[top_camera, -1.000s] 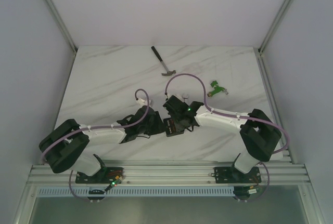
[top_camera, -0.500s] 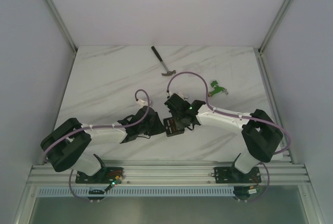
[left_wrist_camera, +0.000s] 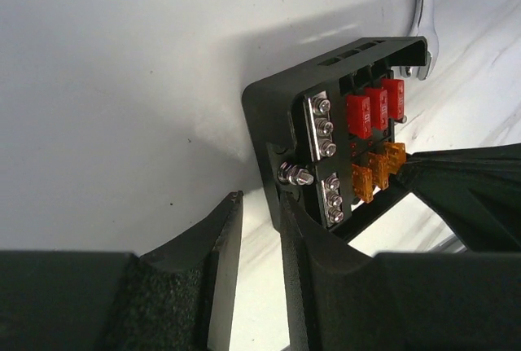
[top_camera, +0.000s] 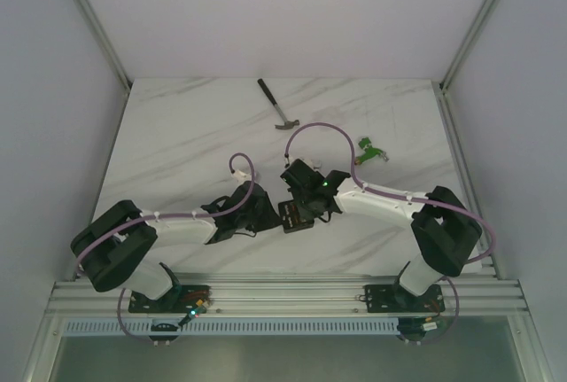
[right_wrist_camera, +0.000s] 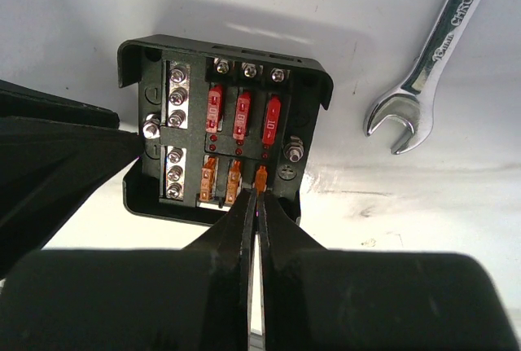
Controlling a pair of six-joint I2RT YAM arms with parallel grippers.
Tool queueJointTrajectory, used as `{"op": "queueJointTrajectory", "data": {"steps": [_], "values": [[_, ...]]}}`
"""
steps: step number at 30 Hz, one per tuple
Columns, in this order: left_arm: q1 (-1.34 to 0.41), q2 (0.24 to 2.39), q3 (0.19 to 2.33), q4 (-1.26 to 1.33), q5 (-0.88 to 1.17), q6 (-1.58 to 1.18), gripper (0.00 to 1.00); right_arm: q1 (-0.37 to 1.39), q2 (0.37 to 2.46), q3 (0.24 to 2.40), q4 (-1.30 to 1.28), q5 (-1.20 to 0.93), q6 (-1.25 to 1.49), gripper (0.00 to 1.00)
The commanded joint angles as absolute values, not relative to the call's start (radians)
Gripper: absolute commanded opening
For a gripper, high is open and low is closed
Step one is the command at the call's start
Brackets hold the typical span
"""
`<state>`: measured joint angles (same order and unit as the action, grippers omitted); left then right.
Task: Snap on the fuse box
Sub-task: Install the fuse at the fuse box base.
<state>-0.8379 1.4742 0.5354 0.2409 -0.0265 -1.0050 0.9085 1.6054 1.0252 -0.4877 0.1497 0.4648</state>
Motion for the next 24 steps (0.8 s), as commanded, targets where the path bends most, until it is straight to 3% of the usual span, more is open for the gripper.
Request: {"op": "queueJointTrajectory", "data": {"steps": [1,9,24], "values": [[-0.841,1.493,0.546,0.241,-0.026,-1.023,0.34,0.911,1.661,0.956,-0.604,0.102,0.475,0.00],[-0.841,1.502,0.546,0.240,-0.026,-1.031,0.33,0.915,1.716,0.885,-0.639,0.114,0.461,0.00],[-0.841,1.490,0.529,0.239,-0.054,-1.044,0.30,0.895,1.919,0.948,-0.617,0.153,0.396,0.00]]}}
